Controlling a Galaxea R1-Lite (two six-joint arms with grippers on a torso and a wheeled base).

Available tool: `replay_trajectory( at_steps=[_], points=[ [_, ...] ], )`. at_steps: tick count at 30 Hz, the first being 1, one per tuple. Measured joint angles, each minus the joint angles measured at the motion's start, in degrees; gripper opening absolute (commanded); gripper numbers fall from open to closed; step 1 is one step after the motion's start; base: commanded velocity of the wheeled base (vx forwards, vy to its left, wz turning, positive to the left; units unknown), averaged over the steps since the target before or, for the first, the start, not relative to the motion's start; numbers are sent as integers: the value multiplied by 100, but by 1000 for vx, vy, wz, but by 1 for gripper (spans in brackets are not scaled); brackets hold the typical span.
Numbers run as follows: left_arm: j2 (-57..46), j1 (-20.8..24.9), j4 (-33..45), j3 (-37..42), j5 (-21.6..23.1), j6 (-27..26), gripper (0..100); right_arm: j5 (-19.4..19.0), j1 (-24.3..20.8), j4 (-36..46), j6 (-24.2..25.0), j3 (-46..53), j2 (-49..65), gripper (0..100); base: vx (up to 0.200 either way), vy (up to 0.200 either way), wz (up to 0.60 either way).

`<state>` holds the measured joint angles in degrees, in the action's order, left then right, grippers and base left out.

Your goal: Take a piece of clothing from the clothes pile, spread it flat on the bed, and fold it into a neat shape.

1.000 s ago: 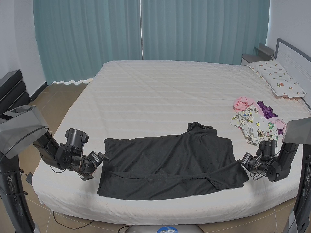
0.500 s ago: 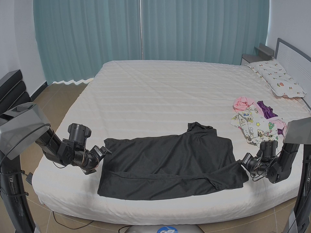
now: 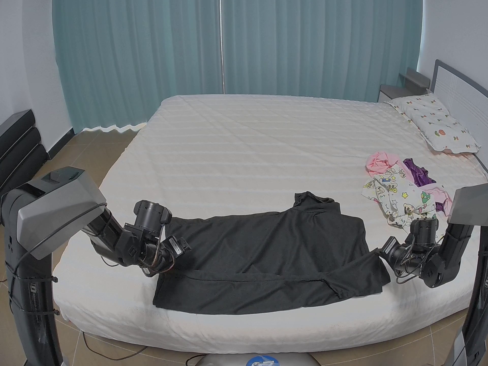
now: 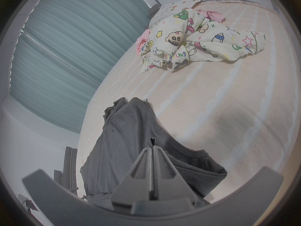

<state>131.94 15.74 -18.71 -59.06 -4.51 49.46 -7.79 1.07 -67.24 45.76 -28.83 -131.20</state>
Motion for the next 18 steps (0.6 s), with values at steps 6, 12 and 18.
replay_trajectory(
  at_steps=[6,12,18],
  points=[
    [268,38,356,-363,-252,-61,100,-1,-30,-200,5,91,24,0,0,0,0],
    [390,79,607,-584,-277,-104,0,-1,-37,-211,5,119,32,0,0,0,0],
    [428,101,842,-667,-408,-105,0,0,-33,-213,5,130,32,0,0,0,0]
  ],
)
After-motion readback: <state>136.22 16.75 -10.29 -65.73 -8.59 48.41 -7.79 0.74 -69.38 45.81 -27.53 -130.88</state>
